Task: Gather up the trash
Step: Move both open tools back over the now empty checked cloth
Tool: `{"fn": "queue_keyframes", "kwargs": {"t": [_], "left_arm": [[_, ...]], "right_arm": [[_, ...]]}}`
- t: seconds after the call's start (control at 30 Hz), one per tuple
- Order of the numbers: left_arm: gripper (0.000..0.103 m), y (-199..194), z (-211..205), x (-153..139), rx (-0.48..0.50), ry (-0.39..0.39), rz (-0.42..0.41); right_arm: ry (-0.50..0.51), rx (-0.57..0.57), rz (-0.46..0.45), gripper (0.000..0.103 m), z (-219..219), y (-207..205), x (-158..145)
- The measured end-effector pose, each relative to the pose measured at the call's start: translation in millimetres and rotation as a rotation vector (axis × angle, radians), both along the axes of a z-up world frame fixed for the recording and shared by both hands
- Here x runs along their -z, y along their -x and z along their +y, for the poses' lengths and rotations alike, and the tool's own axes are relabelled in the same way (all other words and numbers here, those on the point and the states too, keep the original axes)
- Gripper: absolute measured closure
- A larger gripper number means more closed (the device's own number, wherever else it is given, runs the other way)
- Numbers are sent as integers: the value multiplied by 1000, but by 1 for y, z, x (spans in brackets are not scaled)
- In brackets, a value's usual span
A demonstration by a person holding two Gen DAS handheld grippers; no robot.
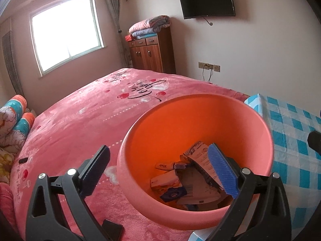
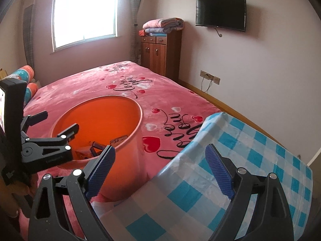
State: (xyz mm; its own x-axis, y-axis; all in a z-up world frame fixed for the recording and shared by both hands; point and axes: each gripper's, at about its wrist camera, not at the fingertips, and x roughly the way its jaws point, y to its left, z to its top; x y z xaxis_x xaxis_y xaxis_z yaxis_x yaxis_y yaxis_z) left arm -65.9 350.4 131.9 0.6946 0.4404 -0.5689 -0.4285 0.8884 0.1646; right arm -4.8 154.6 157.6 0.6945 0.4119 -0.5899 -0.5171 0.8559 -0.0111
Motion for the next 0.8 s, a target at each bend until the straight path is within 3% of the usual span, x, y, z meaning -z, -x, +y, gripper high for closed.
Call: {"fn": "queue_keyframes", "kwargs": {"t": [0.4,0.8], "left_arm": [[5,9,-21,-13,23,-13,-28],[5,18,-49,-17,87,37,-55]], "right_arm": [[-23,71,30,13,-42,10,10],[-42,149,23,10,-79,25,17]]}}
